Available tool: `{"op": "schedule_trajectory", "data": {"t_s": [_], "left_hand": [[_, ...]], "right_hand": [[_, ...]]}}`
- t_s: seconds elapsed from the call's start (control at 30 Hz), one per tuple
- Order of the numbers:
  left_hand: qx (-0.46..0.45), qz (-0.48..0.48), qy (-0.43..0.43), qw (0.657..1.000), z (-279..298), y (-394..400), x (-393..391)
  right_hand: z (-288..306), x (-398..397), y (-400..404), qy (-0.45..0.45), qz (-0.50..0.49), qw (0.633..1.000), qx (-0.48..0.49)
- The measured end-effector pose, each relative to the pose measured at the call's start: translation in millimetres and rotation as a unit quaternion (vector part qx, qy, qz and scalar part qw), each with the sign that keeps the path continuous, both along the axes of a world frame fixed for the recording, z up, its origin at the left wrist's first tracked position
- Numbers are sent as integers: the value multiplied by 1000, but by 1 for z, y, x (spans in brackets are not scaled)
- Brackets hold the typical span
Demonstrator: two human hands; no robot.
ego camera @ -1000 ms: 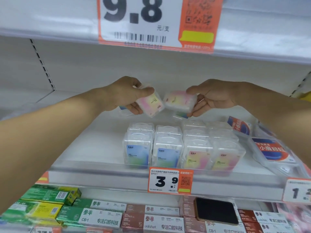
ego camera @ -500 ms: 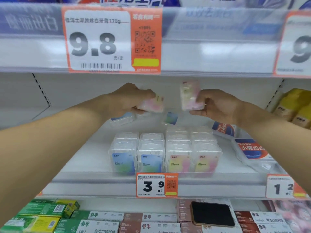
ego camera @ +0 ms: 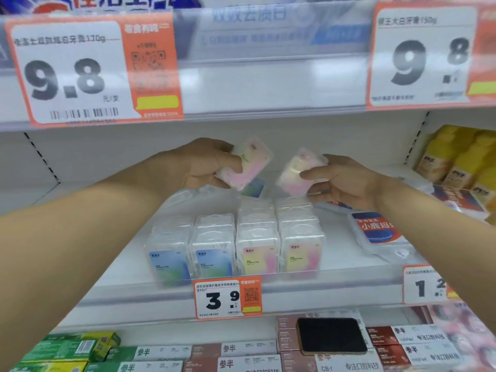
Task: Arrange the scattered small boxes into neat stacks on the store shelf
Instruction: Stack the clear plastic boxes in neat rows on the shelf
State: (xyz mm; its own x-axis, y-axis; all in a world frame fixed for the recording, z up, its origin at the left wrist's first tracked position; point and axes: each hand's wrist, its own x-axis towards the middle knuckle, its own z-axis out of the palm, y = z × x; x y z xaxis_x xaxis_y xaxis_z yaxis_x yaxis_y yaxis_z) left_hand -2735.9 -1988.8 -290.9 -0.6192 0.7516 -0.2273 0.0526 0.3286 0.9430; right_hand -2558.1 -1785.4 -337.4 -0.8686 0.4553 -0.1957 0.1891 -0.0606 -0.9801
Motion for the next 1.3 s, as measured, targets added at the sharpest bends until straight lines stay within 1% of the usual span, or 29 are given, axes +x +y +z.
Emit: {"op": "schedule_trajectory", "data": {"t_s": [0.1, 0.13, 0.23, 0.33, 0.4, 0.5, 0.63, 0.7, 0.77, 0.87, 1.03, 1.3], "left_hand": [[-25, 11, 82, 996, -4, 6, 2], [-21, 15, 92, 995, -6, 8, 3], [-6, -1, 81, 997, -10, 10, 5], [-30, -40, 100, 994, -15, 11, 7], [-49, -41, 83, 995, -17, 13, 9], [-84, -55, 52, 994, -22, 18, 12], [-151, -108, 95, 978, -28, 20, 13], [-175, -137, 93, 971, -30, 19, 13], [-176, -147, 82, 970, -29, 18, 12], [-172, -150, 88, 970, -30, 17, 10], [-177, -190, 71, 963, -31, 15, 8], [-158, -197, 81, 964, -34, 12, 13]], "right_hand": [[0, -3, -4, -13, 4, 999, 34], [0, -4, -5, -19, 10, 999, 46], [2, -5, -8, -59, 54, 993, 86], [1, -7, -11, -86, 93, 986, 108], [0, -8, -15, -102, 107, 983, 112], [-3, -10, -15, -113, 102, 982, 108], [-5, -12, -13, -117, 81, 985, 93], [-4, -11, -13, -117, 82, 986, 89], [-4, -10, -13, -117, 83, 986, 88], [-4, -8, -11, -115, 85, 986, 84], [-7, -4, -10, -115, 101, 985, 78], [-7, -2, -8, -132, 105, 984, 65]]}}
